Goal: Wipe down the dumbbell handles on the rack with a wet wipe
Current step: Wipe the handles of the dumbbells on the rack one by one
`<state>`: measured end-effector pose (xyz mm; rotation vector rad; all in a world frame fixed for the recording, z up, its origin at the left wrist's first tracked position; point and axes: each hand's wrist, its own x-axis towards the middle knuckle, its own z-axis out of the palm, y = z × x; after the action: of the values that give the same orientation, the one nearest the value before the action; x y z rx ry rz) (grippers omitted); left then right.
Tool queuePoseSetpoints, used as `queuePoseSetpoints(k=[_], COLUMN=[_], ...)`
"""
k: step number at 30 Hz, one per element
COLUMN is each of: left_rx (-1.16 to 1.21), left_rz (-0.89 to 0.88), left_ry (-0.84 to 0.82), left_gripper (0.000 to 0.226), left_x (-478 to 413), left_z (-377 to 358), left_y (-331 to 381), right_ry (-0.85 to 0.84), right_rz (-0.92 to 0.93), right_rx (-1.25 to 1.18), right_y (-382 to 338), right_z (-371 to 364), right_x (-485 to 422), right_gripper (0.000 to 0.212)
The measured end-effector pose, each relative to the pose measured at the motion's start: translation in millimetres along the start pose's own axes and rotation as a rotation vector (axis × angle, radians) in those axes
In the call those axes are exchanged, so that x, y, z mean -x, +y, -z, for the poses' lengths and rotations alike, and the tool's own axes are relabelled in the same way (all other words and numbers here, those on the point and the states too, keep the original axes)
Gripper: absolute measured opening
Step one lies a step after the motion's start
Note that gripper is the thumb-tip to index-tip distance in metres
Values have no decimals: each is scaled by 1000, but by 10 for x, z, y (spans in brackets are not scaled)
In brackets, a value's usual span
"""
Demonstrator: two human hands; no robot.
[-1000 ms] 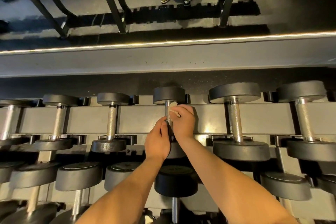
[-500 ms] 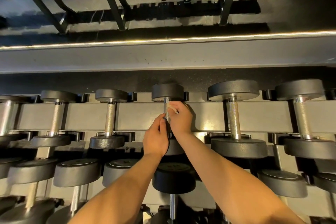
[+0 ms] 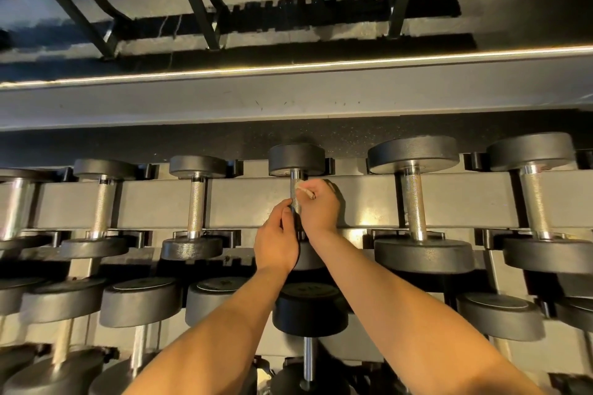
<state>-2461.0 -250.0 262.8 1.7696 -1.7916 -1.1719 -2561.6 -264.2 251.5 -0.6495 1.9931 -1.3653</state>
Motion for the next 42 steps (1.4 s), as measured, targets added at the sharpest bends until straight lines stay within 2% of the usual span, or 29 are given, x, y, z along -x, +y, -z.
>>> queuePoseSetpoints(k=[4,8,13,22,24,28,33,37,39,42], left_rx=[9,26,35,97,136,200,145,136,140,198], left_rz=[-6,16,-3,-2,12,34,-154,-159,-169,-143], left_ry=[0,-13,3,6,-10,-56,-161,-158,-163,-195], left_gripper=[32,33,34,30,29,31,40,40,37,37], left_x=[-1,-5,-15,-41,-46,-25,155,159,184,209], left_z=[1,2,-3,0,9,49,46,32,60,113], left_y=[4,-6,-14,-59,-54,-83,-367,-346,-291,-244], right_ry=[-83,-201,-4,-91,-110,-199,-220,-162,-141,-202], right_rz=[44,-41,38,146,113,-96,-261,-212,-189,-234], right_rx=[102,187,47,127,116,13,20,56,90,139], right_y=[92,115,-83,45,113,225,226,111,69,123], right_z=[115,205,140,122,181,267,351,273,245,284], right_x=[222,270,-71,54,146,318,370,355,377,364], right_gripper=[8,9,11,32,34,36,31,15,14,16])
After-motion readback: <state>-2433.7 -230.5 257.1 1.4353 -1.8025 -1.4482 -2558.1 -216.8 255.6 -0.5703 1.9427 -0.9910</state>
